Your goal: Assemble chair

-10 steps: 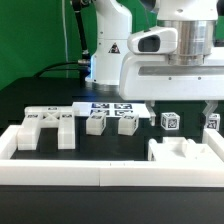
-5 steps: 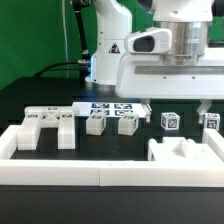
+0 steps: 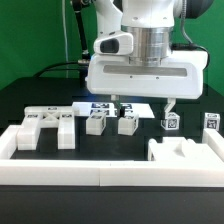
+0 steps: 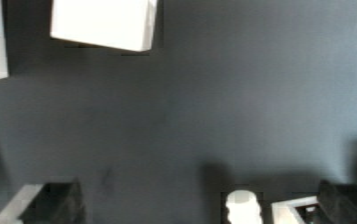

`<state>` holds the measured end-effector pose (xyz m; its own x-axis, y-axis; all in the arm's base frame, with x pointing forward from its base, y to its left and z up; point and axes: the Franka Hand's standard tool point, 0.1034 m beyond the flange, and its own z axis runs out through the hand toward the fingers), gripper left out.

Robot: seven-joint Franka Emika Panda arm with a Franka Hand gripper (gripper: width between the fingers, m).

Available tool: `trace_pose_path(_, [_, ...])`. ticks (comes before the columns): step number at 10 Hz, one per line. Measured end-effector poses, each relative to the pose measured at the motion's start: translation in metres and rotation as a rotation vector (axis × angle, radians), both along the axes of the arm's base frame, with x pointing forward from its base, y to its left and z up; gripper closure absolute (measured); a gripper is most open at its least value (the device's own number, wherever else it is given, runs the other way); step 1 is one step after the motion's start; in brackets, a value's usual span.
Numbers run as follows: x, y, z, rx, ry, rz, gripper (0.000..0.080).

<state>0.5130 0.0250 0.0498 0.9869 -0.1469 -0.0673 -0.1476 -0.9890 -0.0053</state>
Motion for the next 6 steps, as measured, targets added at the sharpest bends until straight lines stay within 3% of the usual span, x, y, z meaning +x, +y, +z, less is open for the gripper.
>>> trace_pose_path(3, [0.0,-0.002,0.0,-0.001,0.001,-0.003,0.0151])
trace_pose_path(6, [-0.02,-0.031,-0.01,-0.004,0.038,-0.063,0.0151])
